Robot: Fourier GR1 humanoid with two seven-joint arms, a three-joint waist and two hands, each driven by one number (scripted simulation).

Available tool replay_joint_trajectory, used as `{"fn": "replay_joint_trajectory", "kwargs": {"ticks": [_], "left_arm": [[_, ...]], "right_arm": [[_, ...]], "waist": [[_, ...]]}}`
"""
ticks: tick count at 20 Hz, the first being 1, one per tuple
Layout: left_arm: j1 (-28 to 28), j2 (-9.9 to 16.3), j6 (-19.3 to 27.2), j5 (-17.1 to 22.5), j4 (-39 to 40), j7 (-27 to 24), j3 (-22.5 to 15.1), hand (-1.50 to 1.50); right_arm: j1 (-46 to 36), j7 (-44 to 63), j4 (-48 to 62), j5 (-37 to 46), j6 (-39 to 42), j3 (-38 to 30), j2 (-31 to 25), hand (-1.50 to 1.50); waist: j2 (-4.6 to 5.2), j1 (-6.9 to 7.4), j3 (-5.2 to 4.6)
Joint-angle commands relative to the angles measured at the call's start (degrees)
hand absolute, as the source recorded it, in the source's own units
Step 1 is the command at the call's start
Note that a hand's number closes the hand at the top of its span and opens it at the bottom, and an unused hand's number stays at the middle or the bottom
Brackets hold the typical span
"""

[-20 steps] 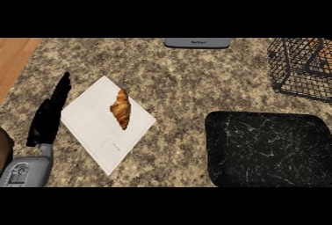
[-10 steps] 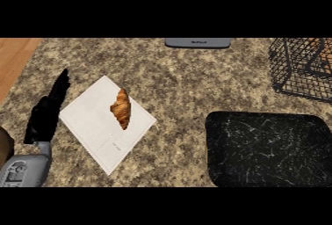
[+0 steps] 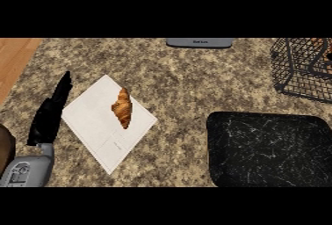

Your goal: Pick the sweet potato from the tray and place it in the tiered basket

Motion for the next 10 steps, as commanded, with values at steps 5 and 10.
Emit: {"fn": "replay_joint_trajectory", "kwargs": {"ticks": [5, 10], "left_arm": [[-1.4, 1.3, -2.0, 1.4, 0.7, 0.2, 2.0, 0.00], [1.5, 0.9, -1.8, 0.5, -1.6, 0.2, 1.1, 0.00]], "right_arm": [[1.6, -6.4, 2.2, -6.1, -3.0, -7.6, -0.4, -1.50], [2.2, -10.0, 0.2, -9.7, -6.6, -11.7, -1.8, -1.50]], "waist": [[0.04, -0.17, 0.02], [-0.30, -0.53, 0.01]]}}
